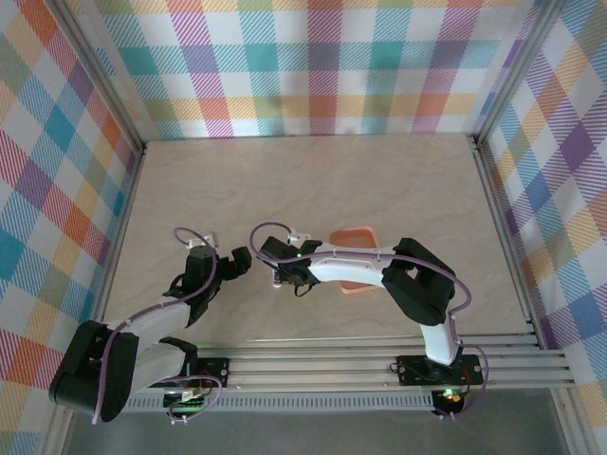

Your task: Load the staples into the stapler

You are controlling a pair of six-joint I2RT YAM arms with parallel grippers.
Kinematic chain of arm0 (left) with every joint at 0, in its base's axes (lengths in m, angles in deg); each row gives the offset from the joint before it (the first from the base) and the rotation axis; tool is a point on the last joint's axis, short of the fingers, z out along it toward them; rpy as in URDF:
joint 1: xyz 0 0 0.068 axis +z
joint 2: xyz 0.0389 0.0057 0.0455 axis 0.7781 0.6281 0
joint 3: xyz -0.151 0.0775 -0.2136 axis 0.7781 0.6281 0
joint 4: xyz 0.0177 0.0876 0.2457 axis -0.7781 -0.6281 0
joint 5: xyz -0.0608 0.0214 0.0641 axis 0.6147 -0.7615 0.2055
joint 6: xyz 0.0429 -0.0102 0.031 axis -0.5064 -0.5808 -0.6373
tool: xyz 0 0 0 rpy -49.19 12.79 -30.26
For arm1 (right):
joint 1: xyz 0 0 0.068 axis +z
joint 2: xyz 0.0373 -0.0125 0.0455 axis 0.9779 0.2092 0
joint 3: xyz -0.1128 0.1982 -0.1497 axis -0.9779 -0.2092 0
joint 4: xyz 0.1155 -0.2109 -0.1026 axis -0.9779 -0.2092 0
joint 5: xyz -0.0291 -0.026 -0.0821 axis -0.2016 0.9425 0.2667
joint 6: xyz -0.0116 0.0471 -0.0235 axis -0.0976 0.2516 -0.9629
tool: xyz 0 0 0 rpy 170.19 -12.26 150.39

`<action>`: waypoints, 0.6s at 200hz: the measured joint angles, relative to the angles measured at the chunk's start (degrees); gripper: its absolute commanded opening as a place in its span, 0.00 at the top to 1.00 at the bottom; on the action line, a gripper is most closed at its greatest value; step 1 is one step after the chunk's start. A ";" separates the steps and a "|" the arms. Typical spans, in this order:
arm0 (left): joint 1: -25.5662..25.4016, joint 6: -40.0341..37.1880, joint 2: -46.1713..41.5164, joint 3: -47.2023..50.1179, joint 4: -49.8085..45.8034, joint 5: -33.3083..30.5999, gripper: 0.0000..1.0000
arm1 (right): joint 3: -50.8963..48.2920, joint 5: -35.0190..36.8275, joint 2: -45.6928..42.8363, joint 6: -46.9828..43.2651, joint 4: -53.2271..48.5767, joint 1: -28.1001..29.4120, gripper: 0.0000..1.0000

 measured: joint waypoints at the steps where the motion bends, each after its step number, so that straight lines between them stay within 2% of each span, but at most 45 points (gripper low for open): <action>1: 0.00 0.00 0.00 0.00 0.00 0.00 0.00 | 0.00 0.00 0.00 0.00 0.02 0.00 0.83; 120: 0.00 0.00 0.00 0.00 -0.11 0.00 0.00 | 2.14 0.66 1.01 -3.45 0.02 0.15 0.83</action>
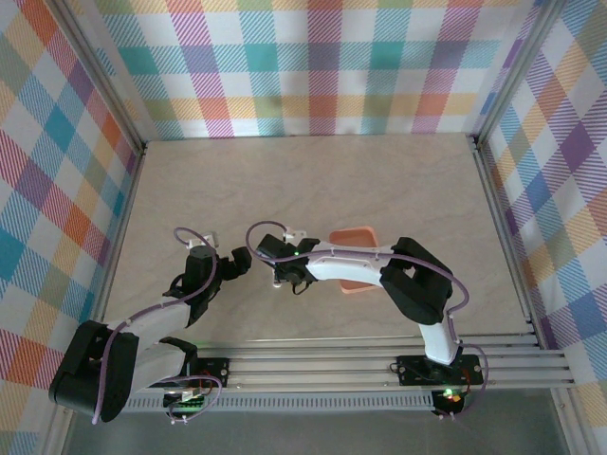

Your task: Load the staples into the stapler

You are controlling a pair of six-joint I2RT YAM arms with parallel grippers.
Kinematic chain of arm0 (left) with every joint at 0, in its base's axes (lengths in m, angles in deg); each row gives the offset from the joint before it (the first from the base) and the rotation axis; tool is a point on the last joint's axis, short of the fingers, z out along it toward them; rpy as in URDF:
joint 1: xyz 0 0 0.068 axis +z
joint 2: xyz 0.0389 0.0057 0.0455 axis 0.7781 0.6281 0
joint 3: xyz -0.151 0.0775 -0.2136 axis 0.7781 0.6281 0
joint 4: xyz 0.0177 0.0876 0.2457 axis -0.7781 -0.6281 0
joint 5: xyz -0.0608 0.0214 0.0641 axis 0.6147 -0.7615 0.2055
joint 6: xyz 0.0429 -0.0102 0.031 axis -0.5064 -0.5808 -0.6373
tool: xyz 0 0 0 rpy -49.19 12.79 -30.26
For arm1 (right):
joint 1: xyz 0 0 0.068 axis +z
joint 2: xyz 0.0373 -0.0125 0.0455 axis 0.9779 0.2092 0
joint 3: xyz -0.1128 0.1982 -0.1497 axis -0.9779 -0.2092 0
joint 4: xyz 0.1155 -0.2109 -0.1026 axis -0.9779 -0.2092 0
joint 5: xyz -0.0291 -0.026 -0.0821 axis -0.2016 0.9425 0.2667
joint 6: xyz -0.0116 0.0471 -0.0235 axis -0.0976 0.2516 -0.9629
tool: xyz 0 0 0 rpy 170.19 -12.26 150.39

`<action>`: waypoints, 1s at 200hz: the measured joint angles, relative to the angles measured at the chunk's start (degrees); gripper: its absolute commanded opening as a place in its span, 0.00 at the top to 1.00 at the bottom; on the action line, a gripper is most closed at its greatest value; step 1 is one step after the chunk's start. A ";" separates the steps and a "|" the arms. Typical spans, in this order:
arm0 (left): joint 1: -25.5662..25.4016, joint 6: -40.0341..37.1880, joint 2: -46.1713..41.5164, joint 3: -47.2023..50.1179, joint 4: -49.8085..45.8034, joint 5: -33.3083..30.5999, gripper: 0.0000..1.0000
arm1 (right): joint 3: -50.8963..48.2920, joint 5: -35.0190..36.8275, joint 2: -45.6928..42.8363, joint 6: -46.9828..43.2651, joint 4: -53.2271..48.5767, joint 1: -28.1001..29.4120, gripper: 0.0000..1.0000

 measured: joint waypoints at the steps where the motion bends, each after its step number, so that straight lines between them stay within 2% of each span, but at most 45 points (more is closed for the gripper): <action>1: 0.00 0.00 0.00 0.00 0.00 0.00 0.00 | 0.00 0.00 0.00 0.00 0.00 0.02 0.83; 200: -0.07 -0.20 -0.66 0.00 -0.07 -0.02 0.00 | 0.00 1.25 0.00 -0.39 -1.57 0.61 0.83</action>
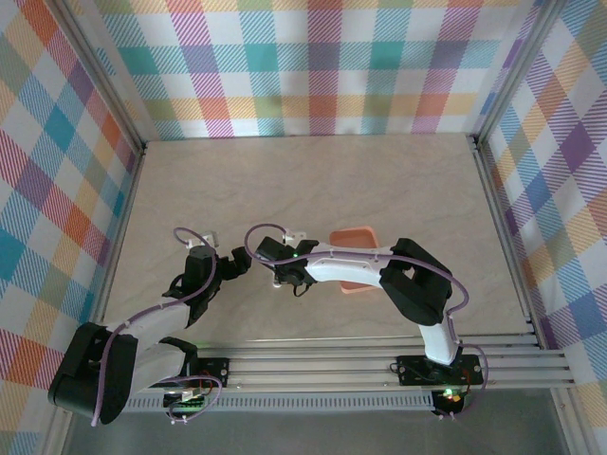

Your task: Load the staples into the stapler

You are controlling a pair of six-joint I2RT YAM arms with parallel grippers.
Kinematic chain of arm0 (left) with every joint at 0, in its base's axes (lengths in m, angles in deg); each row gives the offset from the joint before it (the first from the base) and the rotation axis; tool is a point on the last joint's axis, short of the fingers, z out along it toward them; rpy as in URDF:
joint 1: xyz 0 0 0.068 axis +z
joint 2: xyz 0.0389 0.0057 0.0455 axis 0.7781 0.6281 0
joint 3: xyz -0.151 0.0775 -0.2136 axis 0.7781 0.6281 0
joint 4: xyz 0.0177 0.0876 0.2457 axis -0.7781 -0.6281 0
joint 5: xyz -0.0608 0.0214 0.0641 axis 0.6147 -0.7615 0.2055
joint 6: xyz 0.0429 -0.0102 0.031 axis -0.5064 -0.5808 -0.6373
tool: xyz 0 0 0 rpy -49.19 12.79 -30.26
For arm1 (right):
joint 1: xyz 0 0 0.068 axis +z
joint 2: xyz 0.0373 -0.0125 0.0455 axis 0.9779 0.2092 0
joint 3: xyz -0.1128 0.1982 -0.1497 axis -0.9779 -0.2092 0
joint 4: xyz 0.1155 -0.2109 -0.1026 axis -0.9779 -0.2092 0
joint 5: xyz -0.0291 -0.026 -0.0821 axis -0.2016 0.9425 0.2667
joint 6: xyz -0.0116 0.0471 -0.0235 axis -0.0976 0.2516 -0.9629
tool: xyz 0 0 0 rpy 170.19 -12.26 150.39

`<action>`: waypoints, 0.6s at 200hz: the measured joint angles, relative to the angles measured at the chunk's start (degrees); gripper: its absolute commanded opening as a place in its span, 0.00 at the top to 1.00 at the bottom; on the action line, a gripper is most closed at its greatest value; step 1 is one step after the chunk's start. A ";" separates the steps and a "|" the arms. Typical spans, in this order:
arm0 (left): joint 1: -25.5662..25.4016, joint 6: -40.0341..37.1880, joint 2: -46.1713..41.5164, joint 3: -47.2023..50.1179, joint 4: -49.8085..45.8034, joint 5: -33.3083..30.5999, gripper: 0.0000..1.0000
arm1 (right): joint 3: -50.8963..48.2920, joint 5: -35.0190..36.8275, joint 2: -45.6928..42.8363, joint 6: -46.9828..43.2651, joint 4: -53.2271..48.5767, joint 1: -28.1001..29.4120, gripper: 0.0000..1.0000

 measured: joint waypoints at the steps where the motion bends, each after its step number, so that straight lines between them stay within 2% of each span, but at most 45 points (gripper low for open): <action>1: 0.00 0.00 0.00 0.00 0.00 0.02 0.00 | 0.00 0.00 0.00 0.00 0.00 -0.02 0.83; 120: 0.00 0.00 0.00 0.00 -0.02 0.00 0.00 | 0.17 -0.42 0.87 0.00 -0.31 -0.02 0.83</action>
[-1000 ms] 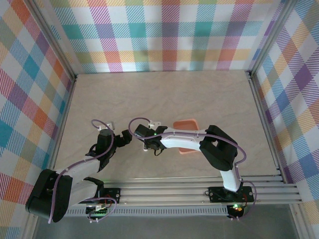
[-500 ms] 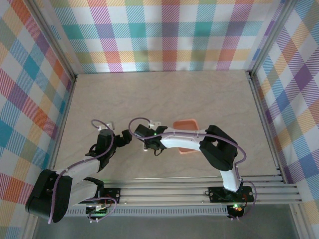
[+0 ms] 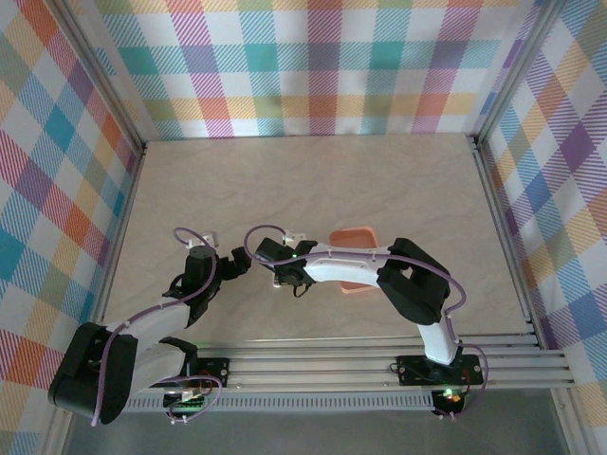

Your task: Load the staples into the stapler

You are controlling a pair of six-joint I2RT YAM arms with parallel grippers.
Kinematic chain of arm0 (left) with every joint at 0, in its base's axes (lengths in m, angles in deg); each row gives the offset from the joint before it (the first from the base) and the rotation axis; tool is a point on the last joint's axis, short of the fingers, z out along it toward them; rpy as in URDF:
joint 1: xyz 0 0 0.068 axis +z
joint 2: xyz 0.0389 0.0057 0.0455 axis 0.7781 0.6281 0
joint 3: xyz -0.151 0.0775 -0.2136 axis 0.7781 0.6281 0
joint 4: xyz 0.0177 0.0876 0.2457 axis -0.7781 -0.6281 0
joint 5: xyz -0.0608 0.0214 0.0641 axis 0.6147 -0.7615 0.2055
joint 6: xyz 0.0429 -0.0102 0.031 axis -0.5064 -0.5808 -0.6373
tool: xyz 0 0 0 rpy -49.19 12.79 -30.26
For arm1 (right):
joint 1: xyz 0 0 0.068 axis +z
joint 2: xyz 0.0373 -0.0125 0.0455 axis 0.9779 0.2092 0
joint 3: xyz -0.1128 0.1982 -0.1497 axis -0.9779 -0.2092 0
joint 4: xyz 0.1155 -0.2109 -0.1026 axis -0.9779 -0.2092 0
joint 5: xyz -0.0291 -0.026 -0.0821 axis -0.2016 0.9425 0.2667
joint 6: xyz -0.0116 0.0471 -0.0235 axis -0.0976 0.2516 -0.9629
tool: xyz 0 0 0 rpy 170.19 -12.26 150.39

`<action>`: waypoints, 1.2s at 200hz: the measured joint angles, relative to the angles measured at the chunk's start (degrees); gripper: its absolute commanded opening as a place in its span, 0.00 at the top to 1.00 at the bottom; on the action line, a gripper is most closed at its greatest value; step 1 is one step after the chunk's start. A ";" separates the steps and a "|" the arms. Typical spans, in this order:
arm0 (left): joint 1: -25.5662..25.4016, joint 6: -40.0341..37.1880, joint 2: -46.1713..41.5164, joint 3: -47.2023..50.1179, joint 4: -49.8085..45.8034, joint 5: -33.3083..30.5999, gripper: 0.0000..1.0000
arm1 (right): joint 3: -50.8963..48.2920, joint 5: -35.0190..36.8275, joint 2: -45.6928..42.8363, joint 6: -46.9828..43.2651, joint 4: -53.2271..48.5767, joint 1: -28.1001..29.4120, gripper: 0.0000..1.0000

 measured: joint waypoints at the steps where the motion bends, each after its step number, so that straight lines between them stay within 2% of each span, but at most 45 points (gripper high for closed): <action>1: 0.00 0.00 0.00 0.00 0.02 0.00 0.00 | 0.00 -0.02 0.00 0.00 -0.02 0.00 0.83; 240: 0.00 0.00 -0.44 0.00 -0.02 -0.44 0.00 | -0.28 -0.87 -0.90 1.11 1.40 0.00 0.83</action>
